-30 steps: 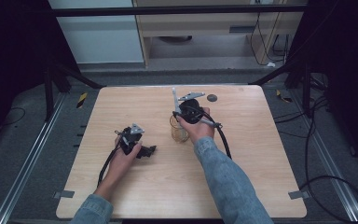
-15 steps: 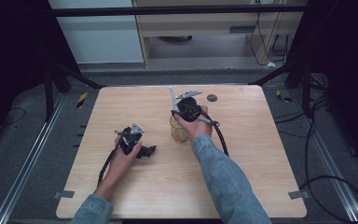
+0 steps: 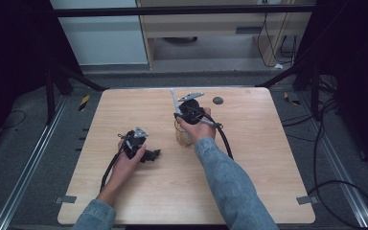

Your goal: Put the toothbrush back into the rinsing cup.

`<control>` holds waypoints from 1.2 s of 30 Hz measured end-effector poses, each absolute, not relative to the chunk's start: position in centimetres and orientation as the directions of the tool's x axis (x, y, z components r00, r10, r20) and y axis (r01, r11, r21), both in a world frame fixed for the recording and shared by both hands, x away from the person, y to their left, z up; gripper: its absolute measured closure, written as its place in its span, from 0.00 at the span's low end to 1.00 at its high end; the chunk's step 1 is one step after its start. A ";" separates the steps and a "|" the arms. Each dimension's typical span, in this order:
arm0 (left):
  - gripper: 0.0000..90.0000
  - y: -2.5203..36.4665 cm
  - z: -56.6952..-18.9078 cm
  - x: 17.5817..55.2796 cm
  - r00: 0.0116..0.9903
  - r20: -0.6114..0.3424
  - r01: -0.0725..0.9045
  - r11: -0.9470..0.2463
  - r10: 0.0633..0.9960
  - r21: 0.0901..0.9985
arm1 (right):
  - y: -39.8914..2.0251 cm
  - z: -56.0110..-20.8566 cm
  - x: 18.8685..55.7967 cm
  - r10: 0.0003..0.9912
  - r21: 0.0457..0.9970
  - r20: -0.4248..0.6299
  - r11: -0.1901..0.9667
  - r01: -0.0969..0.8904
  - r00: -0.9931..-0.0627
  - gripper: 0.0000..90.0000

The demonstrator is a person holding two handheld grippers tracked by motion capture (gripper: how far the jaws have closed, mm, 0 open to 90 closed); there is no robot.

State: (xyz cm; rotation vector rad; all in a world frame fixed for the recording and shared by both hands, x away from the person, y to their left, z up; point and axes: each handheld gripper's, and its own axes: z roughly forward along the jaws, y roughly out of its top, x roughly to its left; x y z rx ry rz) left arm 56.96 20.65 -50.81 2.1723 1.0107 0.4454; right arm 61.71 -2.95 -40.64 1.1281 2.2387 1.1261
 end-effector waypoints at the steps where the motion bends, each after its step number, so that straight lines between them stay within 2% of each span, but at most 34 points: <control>1: 0.00 20.6 -50.8 57.0 0.638 0.018 0.533 -0.459 0.770 0.711 | -2.9 -40.6 61.7 0.800 0.799 0.013 0.352 0.487 -0.599 0.74; 30: 0.00 20.6 -50.8 57.0 0.638 0.018 0.533 -0.459 0.770 0.711 | -3.3 -39.9 61.1 0.795 0.802 0.009 0.356 0.479 -0.606 0.73; 36: 0.00 20.6 -50.8 57.0 0.638 0.018 0.533 -0.458 0.770 0.711 | -3.3 -39.7 61.1 0.797 0.805 0.011 0.351 0.478 -0.604 0.70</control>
